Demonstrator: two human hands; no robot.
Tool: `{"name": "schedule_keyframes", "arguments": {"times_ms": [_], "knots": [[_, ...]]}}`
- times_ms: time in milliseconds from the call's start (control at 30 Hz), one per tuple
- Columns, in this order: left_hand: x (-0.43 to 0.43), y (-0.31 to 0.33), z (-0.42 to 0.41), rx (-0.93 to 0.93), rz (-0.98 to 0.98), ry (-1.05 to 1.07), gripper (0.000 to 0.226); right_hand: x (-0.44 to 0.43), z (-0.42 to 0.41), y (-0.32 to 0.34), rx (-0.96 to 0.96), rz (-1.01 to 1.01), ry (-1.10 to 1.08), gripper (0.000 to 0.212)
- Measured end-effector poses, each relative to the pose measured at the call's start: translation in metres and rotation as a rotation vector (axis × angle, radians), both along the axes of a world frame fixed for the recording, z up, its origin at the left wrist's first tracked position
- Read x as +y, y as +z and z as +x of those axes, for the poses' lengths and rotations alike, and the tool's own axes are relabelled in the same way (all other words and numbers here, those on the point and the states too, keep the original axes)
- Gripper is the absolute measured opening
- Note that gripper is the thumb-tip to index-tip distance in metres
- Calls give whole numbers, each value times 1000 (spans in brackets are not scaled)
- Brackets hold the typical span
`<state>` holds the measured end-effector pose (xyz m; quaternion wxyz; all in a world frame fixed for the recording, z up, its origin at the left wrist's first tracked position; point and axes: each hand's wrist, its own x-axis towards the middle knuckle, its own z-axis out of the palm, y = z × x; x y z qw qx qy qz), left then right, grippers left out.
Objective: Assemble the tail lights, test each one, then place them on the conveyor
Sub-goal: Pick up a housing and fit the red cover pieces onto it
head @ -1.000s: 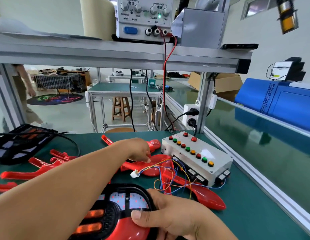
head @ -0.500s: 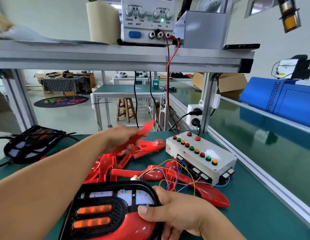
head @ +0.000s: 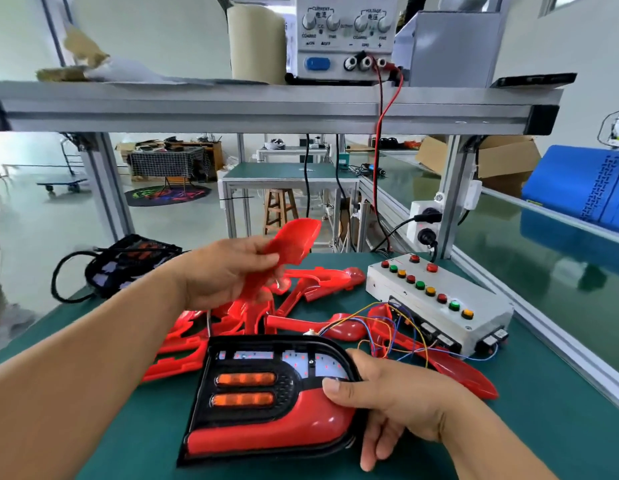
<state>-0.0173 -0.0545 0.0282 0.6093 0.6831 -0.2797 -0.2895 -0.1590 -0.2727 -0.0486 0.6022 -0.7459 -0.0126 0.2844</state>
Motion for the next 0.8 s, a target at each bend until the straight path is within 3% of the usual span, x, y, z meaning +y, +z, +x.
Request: {"name": "schedule_keyframes", "arguments": {"times_ms": [33, 133, 233, 367, 500, 700, 800], "knots": [[4, -1, -5, -174, 79, 34, 19, 0, 0, -1, 2, -4, 3, 62], [14, -8, -21, -814, 424, 62, 36, 1, 0, -3, -8, -20, -1, 62], [24, -26, -37, -1085, 670, 52, 51, 2, 1, -4, -9, -24, 8, 64], [27, -48, -52, -1058, 650, 25, 58, 3, 1, -4, -16, -16, 16, 70], [22, -50, -62, -1196, 540, 131, 55, 3, 1, -5, -27, -20, 22, 69], [22, -51, -56, -1211, 486, 233, 57, 5, 0, -1, -33, -54, 34, 70], [27, -50, -48, -1214, 574, 328, 52, 8, -4, 5, -50, -129, 35, 47]]}}
